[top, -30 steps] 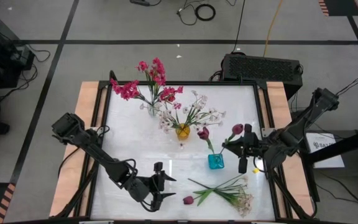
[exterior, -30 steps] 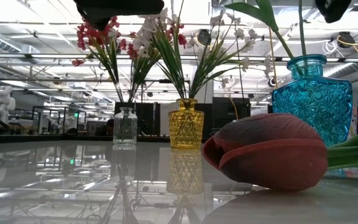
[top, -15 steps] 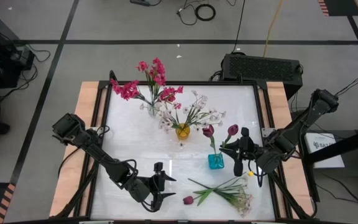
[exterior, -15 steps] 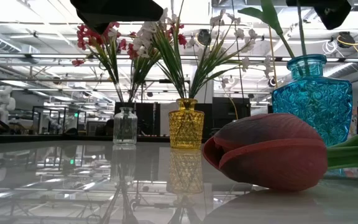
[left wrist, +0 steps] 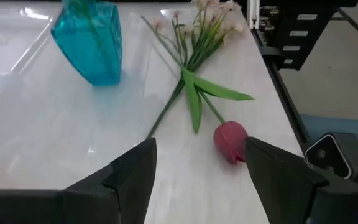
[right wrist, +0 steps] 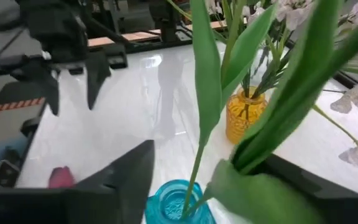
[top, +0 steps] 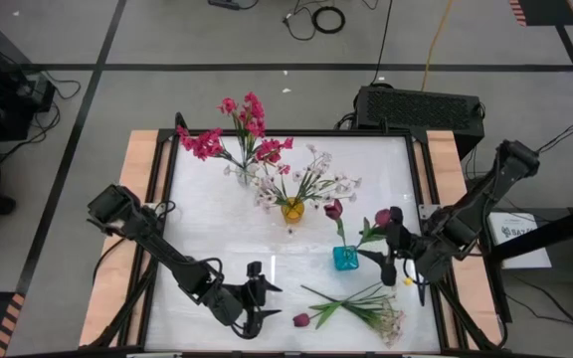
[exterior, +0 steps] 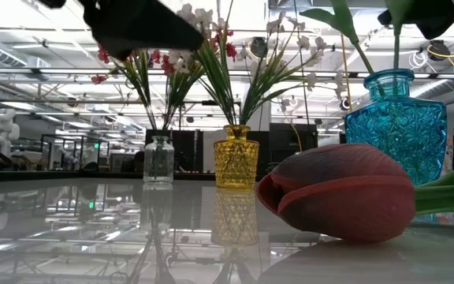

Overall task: Sort flowers into vase by color
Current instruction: Put the top right red flower into the blue vase

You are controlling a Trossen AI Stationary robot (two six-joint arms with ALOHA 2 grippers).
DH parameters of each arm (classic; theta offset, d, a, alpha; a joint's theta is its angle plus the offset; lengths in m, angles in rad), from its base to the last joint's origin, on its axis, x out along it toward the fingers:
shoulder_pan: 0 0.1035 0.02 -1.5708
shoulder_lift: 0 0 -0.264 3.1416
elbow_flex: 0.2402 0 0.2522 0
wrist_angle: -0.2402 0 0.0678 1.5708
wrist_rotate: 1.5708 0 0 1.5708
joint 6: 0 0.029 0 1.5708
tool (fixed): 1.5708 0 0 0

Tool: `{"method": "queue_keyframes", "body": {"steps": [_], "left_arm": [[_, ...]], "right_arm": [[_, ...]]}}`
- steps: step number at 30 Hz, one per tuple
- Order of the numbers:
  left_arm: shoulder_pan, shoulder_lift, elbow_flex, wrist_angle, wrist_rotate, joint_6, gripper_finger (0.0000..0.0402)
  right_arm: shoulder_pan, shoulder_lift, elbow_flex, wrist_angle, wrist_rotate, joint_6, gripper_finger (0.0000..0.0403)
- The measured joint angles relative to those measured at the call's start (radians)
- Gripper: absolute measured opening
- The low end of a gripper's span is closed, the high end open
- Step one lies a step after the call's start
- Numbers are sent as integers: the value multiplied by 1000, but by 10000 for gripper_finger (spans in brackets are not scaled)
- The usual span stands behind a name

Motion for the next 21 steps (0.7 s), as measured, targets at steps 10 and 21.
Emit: {"method": "queue_keyframes", "body": {"steps": [10,21], "left_arm": [[0,107,0,222,-39,-26,249],[0,209,69,324,-38,-19,249]], "right_arm": [[58,-162,0,-50,-18,4,281],[58,-288,0,132,11,-218,281]]}}
